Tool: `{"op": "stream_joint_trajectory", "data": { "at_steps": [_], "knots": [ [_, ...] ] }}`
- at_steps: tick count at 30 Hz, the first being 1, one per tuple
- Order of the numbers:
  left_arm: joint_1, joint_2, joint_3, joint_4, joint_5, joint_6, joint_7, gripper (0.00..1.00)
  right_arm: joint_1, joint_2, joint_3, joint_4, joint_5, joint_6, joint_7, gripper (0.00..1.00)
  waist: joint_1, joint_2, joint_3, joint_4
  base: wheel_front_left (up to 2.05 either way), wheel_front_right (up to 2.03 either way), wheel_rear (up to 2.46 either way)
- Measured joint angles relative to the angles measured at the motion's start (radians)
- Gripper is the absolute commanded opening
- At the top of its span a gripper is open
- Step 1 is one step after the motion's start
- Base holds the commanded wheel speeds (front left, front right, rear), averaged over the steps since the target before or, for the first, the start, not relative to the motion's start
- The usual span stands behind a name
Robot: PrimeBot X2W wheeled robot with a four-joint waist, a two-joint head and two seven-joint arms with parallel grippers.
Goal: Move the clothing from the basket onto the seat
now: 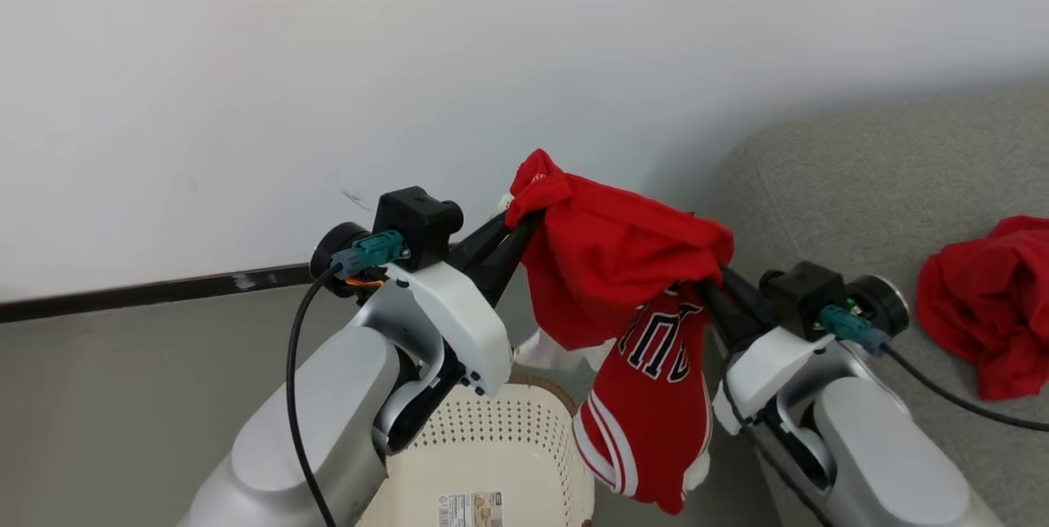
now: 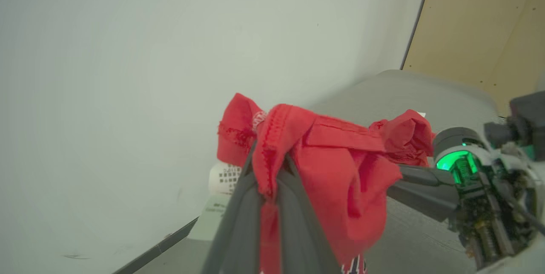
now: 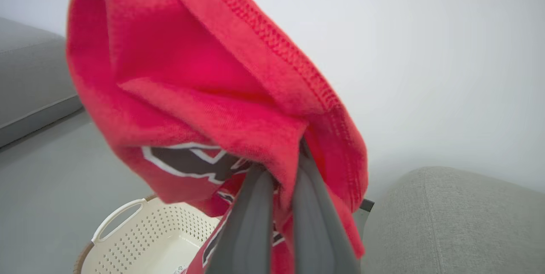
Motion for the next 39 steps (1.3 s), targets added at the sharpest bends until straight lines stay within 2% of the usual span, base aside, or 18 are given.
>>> {"op": "stream_joint_trajectory", "data": {
  "at_steps": [1, 20, 27, 39],
  "knots": [
    [0.007, 0.000, 0.001, 0.005, -0.001, 0.000, -0.006, 1.00, -0.001, -0.006, -0.016, -0.016, 0.005, 0.000, 0.000, 0.00, 0.0000, 0.0000, 0.000, -0.005, 0.00, 0.00, 0.00],
    [0.126, -0.028, -0.037, 0.056, -0.020, -0.002, -0.139, 1.00, -0.042, -0.144, -0.206, -0.182, 0.032, 0.000, 0.000, 0.00, 0.0000, 0.0000, -0.013, -0.128, 0.00, 0.00, 0.00],
    [0.161, -0.032, -0.067, 0.059, -0.025, -0.011, -0.178, 1.00, -0.003, -0.184, -0.240, -0.204, 0.038, 0.000, 0.000, 0.00, -0.0001, 0.0000, -0.023, -0.174, 0.00, 0.00, 0.00],
    [0.203, -0.039, -0.100, 0.059, -0.026, -0.019, -0.225, 1.00, 0.072, -0.208, -0.253, -0.192, 0.076, 0.000, 0.000, 0.00, 0.0000, 0.0000, -0.040, -0.259, 0.00, 0.00, 0.00]
  ]
}}
